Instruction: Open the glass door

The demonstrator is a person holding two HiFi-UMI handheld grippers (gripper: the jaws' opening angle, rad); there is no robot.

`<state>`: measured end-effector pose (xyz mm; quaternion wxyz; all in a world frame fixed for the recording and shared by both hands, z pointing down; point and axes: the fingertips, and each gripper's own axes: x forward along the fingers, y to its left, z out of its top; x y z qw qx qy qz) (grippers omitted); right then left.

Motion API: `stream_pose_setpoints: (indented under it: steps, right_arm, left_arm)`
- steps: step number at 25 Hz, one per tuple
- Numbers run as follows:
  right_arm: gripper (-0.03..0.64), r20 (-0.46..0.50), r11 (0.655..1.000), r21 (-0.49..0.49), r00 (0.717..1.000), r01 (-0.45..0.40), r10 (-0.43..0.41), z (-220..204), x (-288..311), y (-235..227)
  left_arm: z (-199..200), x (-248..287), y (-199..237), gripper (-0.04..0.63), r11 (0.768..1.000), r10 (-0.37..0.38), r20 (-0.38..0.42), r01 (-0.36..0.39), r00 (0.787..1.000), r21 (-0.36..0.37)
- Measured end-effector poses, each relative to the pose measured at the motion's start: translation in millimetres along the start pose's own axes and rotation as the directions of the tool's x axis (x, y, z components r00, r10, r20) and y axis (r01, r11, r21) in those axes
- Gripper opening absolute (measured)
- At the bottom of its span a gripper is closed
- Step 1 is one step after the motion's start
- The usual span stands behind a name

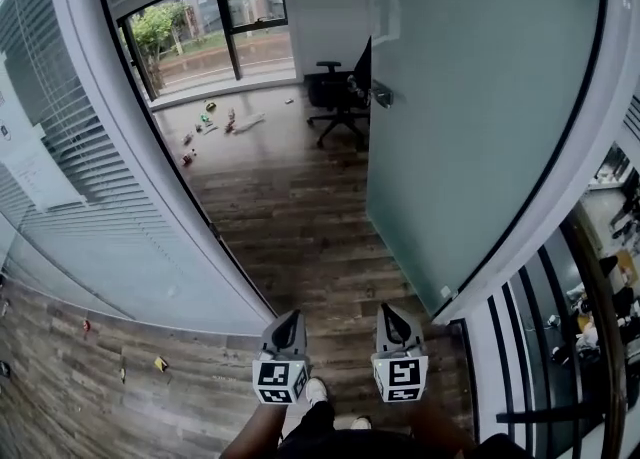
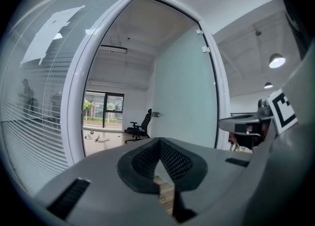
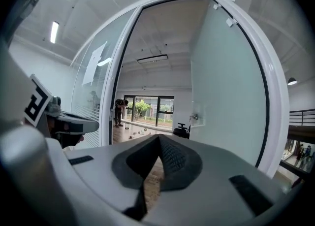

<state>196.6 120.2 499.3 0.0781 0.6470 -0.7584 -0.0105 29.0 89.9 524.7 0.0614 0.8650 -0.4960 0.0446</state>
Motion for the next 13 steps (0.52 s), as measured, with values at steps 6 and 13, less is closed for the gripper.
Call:
stream_pose_setpoints:
  steps: [6, 13]
  right_arm:
    - [0.015, 0.029, 1.000, -0.008, 1.000, 0.000, 0.000, 12, -51, -8]
    - [0.015, 0.072, 1.000, 0.000, 0.997, -0.011, 0.011, -15, -81, -14]
  left_arm:
    - [8, -37, -41, 0.002, 1.000, -0.002, 0.011, 0.002, 1.000, 0.009]
    - [-17, -52, -79, 0.002, 1.000, -0.008, 0.035, 0.007, 0.999, 0.025]
